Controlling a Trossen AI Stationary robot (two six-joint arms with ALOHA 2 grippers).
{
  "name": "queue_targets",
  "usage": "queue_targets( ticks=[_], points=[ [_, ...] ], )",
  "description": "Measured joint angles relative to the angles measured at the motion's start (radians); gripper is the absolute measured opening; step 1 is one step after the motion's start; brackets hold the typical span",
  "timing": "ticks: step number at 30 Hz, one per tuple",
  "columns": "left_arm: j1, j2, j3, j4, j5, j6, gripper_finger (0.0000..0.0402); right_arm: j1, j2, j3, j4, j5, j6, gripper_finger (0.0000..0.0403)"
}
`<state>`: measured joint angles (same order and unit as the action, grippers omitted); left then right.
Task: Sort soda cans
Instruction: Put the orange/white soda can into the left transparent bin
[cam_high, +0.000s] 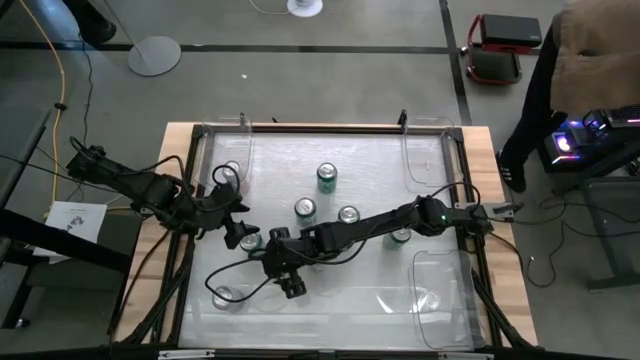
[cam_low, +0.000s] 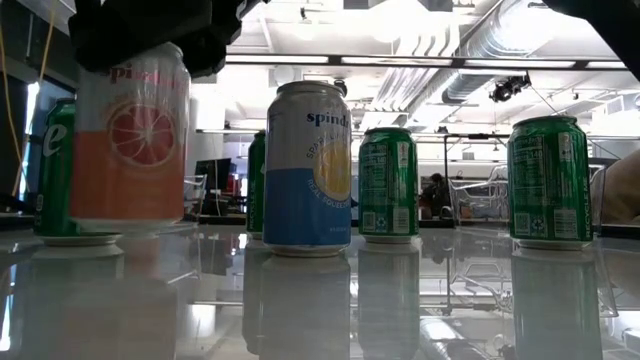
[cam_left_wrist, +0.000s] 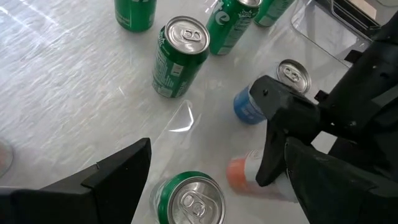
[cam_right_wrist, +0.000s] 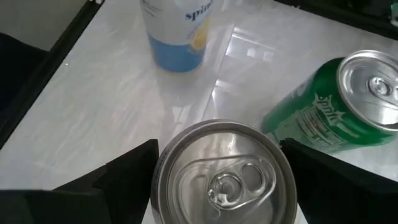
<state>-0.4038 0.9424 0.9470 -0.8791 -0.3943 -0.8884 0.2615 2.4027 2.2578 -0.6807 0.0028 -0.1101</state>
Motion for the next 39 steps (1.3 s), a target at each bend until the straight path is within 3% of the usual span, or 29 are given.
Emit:
queue_targets(
  ticks=[20,32,39],
  points=[
    [0.0,0.0,0.0,0.0,0.024,0.001,0.0344,-0.013,-0.003,-0.047,0.003,-0.082,0.065,0.0322],
    [0.0,0.0,0.0,0.0,0.025,0.001,0.0344,-0.026,-0.003,-0.048,0.007,-0.046,0.136,0.0344],
    [-0.002,0.0,0.0,0.006,0.004,0.012,0.0344,-0.012,-0.002,-0.027,0.009,-0.019,0.087,0.0364]
  ],
)
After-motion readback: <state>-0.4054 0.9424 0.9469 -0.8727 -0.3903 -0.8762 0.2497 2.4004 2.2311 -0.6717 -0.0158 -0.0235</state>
